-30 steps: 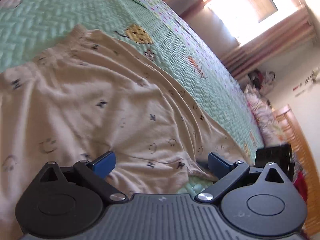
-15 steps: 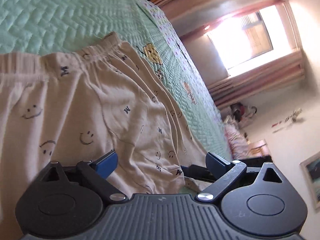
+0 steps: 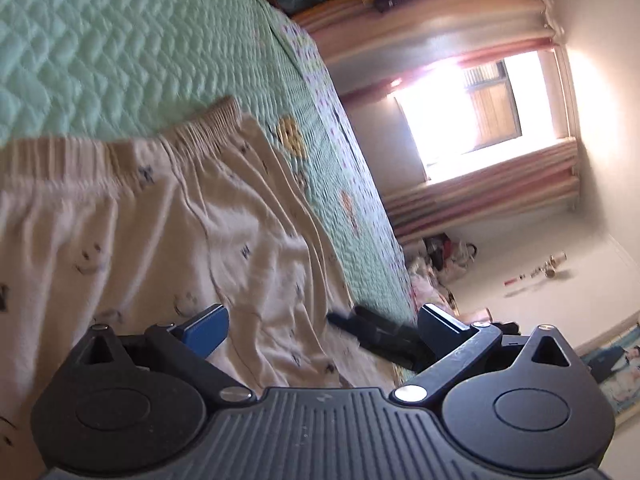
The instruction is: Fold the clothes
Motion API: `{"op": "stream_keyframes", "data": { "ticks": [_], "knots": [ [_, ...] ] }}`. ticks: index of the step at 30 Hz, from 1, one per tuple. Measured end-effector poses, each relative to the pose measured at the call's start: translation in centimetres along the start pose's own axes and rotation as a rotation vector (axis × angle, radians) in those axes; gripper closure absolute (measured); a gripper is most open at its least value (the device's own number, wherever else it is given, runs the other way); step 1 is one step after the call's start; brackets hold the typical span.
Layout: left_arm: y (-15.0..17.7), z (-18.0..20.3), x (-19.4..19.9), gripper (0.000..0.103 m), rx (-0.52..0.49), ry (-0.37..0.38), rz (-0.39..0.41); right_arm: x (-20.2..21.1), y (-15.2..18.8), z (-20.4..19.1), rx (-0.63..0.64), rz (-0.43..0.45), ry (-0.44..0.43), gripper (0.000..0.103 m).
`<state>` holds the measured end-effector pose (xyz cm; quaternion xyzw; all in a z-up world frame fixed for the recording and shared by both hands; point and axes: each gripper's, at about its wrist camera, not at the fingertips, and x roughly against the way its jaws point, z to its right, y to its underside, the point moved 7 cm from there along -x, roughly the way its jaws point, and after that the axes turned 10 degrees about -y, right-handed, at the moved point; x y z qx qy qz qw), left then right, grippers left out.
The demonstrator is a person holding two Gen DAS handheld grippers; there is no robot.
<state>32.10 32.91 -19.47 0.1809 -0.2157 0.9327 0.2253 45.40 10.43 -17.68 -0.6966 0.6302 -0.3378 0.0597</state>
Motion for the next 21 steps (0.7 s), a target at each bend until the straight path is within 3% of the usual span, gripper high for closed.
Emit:
{"op": "stream_keyframes", "data": {
  "ticks": [1,2,3,4,7,9,11,14,16,18,21],
  "knots": [
    [-0.1,-0.1,0.1,0.002,0.009,0.01,-0.002,-1.0,-0.4,0.2,-0.013,0.036,0.009,0.046],
    [-0.2,-0.2,0.1,0.002,0.016,0.019,-0.003,-2.7,0.1,0.7,-0.042,0.015,0.016,0.046],
    [-0.4,-0.3,0.2,0.002,0.023,0.027,-0.004,-4.8,1.5,1.2,-0.108,-0.087,-0.009,0.046],
    [-0.4,-0.4,0.2,0.002,0.027,0.034,-0.007,-5.9,2.5,0.9,-0.109,-0.132,-0.031,0.045],
    [-0.6,-0.7,0.1,0.002,0.043,0.058,-0.019,-5.4,3.1,-1.1,-0.077,-0.194,-0.092,0.046],
    [-0.8,-1.1,0.1,0.002,0.056,0.071,-0.023,-4.5,1.9,-1.9,-0.024,-0.142,-0.096,0.046],
    [-1.0,-1.3,0.4,0.002,0.068,0.086,-0.021,-3.6,-0.2,-1.2,-0.055,0.015,-0.104,0.045],
    [-1.1,-1.4,1.0,0.002,0.078,0.111,-0.01,-6.0,0.4,2.2,-0.206,0.002,-0.04,0.043],
    [-1.4,-1.5,1.8,0.001,0.087,0.143,0.012,-7.0,2.2,0.5,-0.158,-0.093,-0.111,0.043],
    [-1.8,-1.4,2.7,0.001,0.091,0.182,0.046,-6.8,2.5,-1.4,-0.09,-0.143,-0.114,0.044],
    [-2.2,-1.1,4.0,0.001,0.076,0.212,0.092,-5.9,0.4,-2.4,-0.035,-0.015,-0.089,0.043]
  ]
}}
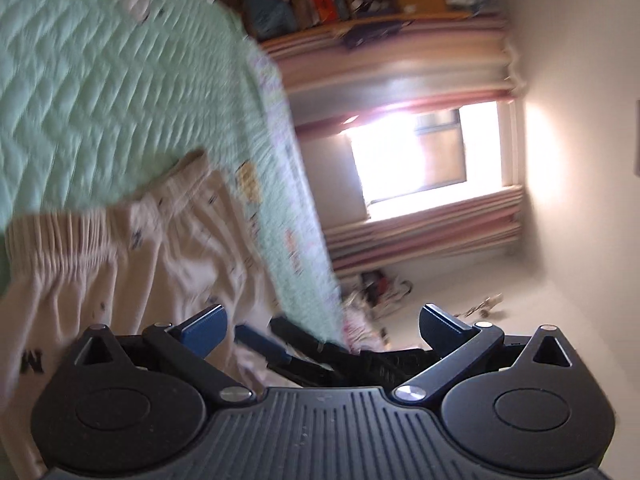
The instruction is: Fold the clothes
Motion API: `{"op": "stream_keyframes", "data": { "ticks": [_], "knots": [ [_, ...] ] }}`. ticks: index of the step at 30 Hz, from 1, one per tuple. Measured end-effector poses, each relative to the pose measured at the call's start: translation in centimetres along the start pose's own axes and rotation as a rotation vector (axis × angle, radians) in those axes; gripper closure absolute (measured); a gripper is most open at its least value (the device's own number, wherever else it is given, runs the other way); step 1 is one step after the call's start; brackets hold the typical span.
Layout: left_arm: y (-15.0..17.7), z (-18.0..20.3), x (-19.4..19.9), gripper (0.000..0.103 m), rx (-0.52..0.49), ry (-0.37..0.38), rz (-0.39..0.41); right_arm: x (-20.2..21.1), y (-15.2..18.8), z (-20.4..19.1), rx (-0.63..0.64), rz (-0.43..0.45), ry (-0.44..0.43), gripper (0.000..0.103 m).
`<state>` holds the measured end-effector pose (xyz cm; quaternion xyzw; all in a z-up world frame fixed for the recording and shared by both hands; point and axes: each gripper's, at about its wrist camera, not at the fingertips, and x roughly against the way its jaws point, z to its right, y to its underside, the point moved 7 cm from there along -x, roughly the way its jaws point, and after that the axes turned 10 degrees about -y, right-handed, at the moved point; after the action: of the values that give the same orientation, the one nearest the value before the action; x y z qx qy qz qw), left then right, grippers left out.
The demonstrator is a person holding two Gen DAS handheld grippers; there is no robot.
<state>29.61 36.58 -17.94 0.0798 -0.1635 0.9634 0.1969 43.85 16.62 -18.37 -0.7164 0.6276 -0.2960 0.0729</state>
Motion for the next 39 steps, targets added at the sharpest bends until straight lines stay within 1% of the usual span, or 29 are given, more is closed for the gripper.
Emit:
{"op": "stream_keyframes", "data": {
  "ticks": [1,2,3,4,6,8,10,11,12,13,14,15,17,19,21,22,23,24,26,27,28,29,32,33,35,36,37,38,39],
  "knots": [
    [-0.1,0.1,0.3,0.001,-0.01,-0.007,0.009,-0.2,-0.5,0.1,-0.004,0.039,0.005,0.042],
    [-0.3,-0.1,0.6,0.001,-0.018,-0.025,0.022,-1.1,-0.4,0.5,-0.033,0.035,-0.005,0.041],
    [-0.4,-0.2,1.0,0.001,-0.027,-0.045,0.036,-2.8,0.5,1.2,-0.087,-0.035,-0.028,0.041],
    [-0.7,-0.5,1.4,0.001,-0.031,-0.066,0.054,-4.3,1.7,1.8,-0.121,-0.122,-0.02,0.042],
    [-1.5,-1.3,2.7,0.001,-0.029,-0.1,0.095,-4.3,1.6,0.6,-0.058,-0.099,0.022,0.042],
    [-2.5,-2.2,4.2,0.001,-0.023,-0.134,0.135,-3.6,0.9,-1.0,0.019,-0.019,0.054,0.041],
    [-3.3,-3.1,5.3,0.001,-0.019,-0.174,0.165,-3.9,0.6,-2.1,0.022,0.039,-0.012,0.038],
    [-3.6,-3.6,5.8,0.001,-0.012,-0.183,0.171,-4.6,0.8,-2.1,-0.014,0.024,-0.052,0.037],
    [-3.9,-4.0,6.2,0.001,-0.006,-0.193,0.177,-6.0,1.4,-1.6,-0.048,-0.022,-0.038,0.036],
    [-3.9,-4.1,6.4,0.001,-0.002,-0.191,0.178,-6.7,2.0,-1.1,-0.033,-0.055,0.026,0.046],
    [-3.9,-4.1,6.5,0.001,0.002,-0.187,0.177,-7.4,2.5,-0.6,-0.012,-0.086,0.094,0.052],
    [-3.9,-4.1,6.6,0.001,0.007,-0.182,0.176,-7.4,2.2,-1.1,0.007,-0.069,0.124,0.052],
    [-3.9,-3.6,7.0,0.001,0.002,-0.163,0.18,-7.1,1.3,-2.2,0.042,-0.023,0.176,0.048],
    [-3.8,-3.0,6.9,0.001,-0.007,-0.152,0.178,-7.3,1.0,-3.7,0.055,0.0,0.086,0.044],
    [-3.7,-2.7,6.6,0.001,-0.022,-0.165,0.171,-8.7,1.0,-3.0,-0.021,-0.023,0.049,0.042],
    [-3.7,-2.9,6.5,0.001,-0.024,-0.183,0.168,-8.8,0.8,-2.4,-0.02,-0.02,0.077,0.048],
    [-3.7,-2.9,6.7,0.001,-0.025,-0.182,0.167,-8.8,0.5,-1.8,-0.015,-0.015,0.111,0.059],
    [-3.7,-2.7,6.8,0.001,-0.026,-0.173,0.167,-8.8,0.3,-1.1,-0.009,-0.01,0.145,0.066],
    [-3.7,-2.5,7.1,0.001,-0.028,-0.155,0.168,-8.1,-0.3,-0.8,0.012,0.022,0.207,0.064],
    [-3.7,-2.4,7.3,0.001,-0.029,-0.146,0.168,-7.1,-0.2,-1.5,0.037,0.05,0.209,0.059],
    [-3.5,-1.8,7.2,0.001,-0.046,-0.131,0.157,-6.0,0.0,-2.5,0.056,0.068,0.183,0.055],
    [-2.9,-1.1,6.9,0.001,-0.066,-0.111,0.131,-4.9,0.3,-3.6,0.075,0.084,0.155,0.055],
    [-0.8,-0.2,4.5,0.001,-0.096,-0.053,-0.025,-1.0,2.6,-6.2,0.12,0.062,0.101,0.051],
    [0.0,-0.6,3.7,0.001,-0.093,-0.059,-0.07,0.3,4.1,-6.7,0.128,0.043,0.091,0.048],
    [0.7,-1.7,2.8,0.001,-0.101,-0.128,-0.097,2.1,6.1,-6.8,0.111,-0.005,0.073,0.041],
    [0.9,-2.3,2.4,0.004,-0.107,-0.166,-0.107,2.5,7.0,-6.0,0.102,-0.036,0.125,0.039],
    [1.0,-2.4,2.4,0.006,-0.108,-0.174,-0.107,2.8,8.0,-5.0,0.093,-0.069,0.184,0.039],
    [1.0,-2.4,2.5,0.006,-0.109,-0.174,-0.105,3.4,8.7,-3.6,0.092,-0.09,0.299,0.04],
    [1.0,-2.4,2.7,0.006,-0.11,-0.174,-0.102,3.9,8.9,-2.9,0.081,-0.063,0.336,0.059]
  ]
}}
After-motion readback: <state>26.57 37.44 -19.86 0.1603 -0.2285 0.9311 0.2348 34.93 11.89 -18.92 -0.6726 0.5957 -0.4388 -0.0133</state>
